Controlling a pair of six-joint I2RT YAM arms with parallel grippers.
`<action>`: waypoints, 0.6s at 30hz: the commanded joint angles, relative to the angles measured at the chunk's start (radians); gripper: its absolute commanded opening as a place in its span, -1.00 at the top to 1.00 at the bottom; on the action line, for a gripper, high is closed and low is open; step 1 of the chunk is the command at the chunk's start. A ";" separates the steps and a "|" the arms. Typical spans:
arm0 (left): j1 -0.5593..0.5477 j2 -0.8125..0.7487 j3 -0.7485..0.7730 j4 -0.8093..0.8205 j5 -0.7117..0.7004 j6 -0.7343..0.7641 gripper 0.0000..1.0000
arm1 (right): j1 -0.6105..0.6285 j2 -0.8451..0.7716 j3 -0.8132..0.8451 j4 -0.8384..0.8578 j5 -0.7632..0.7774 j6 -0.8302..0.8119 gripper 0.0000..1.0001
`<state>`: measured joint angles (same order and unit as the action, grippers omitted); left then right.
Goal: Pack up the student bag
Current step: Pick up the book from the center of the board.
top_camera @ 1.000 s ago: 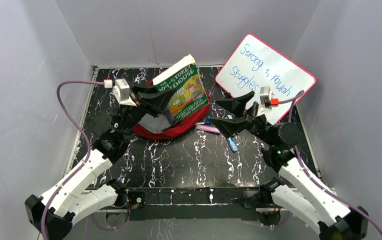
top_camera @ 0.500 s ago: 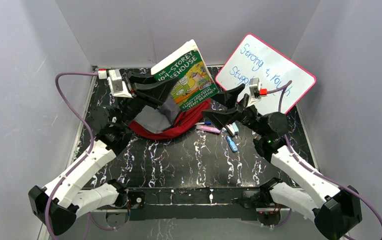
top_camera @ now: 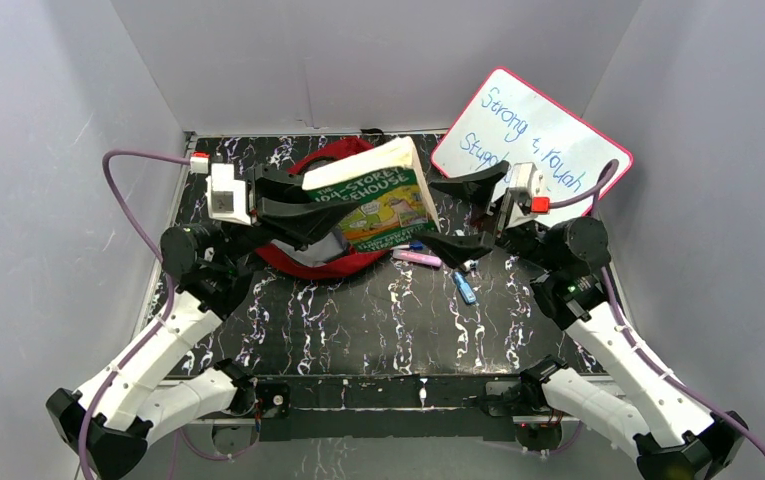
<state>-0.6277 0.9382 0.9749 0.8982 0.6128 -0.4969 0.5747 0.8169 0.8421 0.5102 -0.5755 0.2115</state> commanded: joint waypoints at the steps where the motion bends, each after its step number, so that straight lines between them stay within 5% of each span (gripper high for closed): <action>1: -0.003 -0.019 0.050 0.106 0.109 -0.051 1.00 | 0.003 0.006 0.086 -0.063 -0.186 -0.088 -0.97; 10: -0.002 0.006 0.067 0.106 0.212 -0.077 1.00 | 0.003 0.022 0.108 -0.045 -0.276 -0.061 -0.90; 15: -0.002 0.022 0.074 0.107 0.206 -0.061 1.00 | 0.004 0.050 0.084 0.013 -0.347 -0.006 -0.36; 18: -0.003 0.035 0.077 0.106 0.208 -0.060 1.00 | 0.003 0.057 0.067 0.030 -0.358 0.003 0.16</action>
<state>-0.6273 0.9787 0.9901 0.9203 0.8307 -0.5514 0.5777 0.8707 0.8955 0.4591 -0.9062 0.1867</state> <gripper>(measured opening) 0.255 0.554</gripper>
